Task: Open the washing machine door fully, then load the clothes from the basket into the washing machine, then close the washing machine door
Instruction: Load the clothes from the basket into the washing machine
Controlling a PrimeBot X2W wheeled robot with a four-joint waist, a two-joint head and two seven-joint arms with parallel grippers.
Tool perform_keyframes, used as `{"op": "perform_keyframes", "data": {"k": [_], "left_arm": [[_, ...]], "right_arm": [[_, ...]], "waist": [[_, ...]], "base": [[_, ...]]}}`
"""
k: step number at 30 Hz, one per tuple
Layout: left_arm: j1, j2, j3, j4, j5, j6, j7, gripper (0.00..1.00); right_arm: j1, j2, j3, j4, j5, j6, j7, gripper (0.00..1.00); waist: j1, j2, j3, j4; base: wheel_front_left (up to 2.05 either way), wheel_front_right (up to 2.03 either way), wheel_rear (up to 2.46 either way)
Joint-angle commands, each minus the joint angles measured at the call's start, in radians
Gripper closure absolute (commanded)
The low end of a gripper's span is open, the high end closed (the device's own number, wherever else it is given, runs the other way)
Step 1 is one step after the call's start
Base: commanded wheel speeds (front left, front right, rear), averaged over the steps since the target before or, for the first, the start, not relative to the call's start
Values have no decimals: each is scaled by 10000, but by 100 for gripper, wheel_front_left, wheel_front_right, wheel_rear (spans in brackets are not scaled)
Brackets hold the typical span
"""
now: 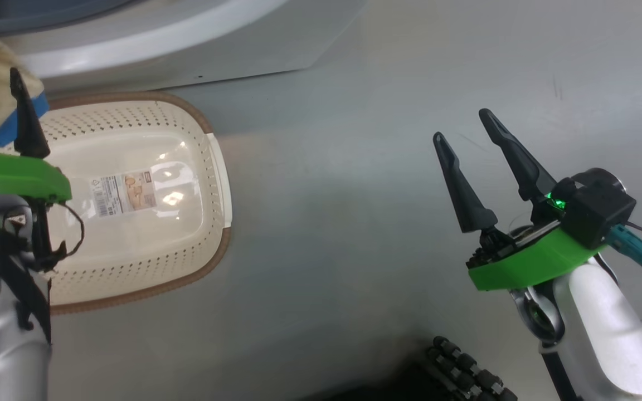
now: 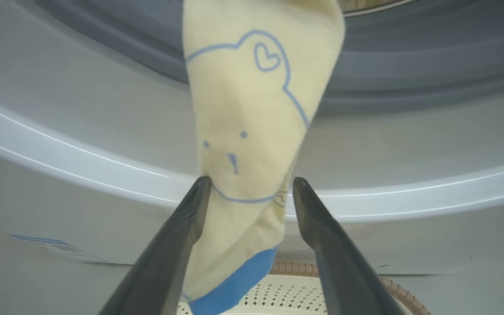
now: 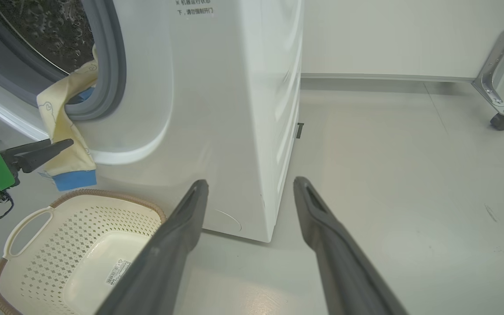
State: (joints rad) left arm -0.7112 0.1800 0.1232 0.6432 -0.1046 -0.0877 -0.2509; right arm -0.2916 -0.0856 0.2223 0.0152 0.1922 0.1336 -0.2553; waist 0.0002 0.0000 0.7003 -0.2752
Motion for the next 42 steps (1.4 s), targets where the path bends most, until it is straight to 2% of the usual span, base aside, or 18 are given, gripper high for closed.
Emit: {"op": "perform_keyframes", "data": {"k": [1,2,3,15,27,34,42], "left_arm": [[-114,385,219,-273,108,-20,-109,0],[-185,371,219,-289,125,-24,-109,60],[-240,356,220,-295,139,-29,-109,100],[-199,197,132,-526,339,-71,-109,100],[93,107,-2,-1133,393,-179,-109,100],[-115,266,-256,-1418,448,-254,-109,100],[-1010,811,-396,-1160,603,-181,106,100]], "right_arm": [[-26,-130,190,-315,-7,-29,-65,0],[-57,-125,212,-312,-5,-29,-65,0],[-79,-125,236,-306,-9,-29,-65,0],[-162,-109,263,-216,0,-29,-65,0],[10,74,346,-116,104,-29,-65,0],[167,225,477,19,217,-29,-65,0],[428,322,694,143,365,-29,-65,0]], "waist": [[-2,0,147,53],[-2,0,175,66],[-2,0,197,82],[-2,0,34,190],[-2,0,-569,225],[-2,0,-967,101],[-2,0,-1299,-306]], "base": [[0,0,0],[0,0,0],[0,0,0],[0,0,0],[0,0,0],[0,0,0],[0,0,0]]}}
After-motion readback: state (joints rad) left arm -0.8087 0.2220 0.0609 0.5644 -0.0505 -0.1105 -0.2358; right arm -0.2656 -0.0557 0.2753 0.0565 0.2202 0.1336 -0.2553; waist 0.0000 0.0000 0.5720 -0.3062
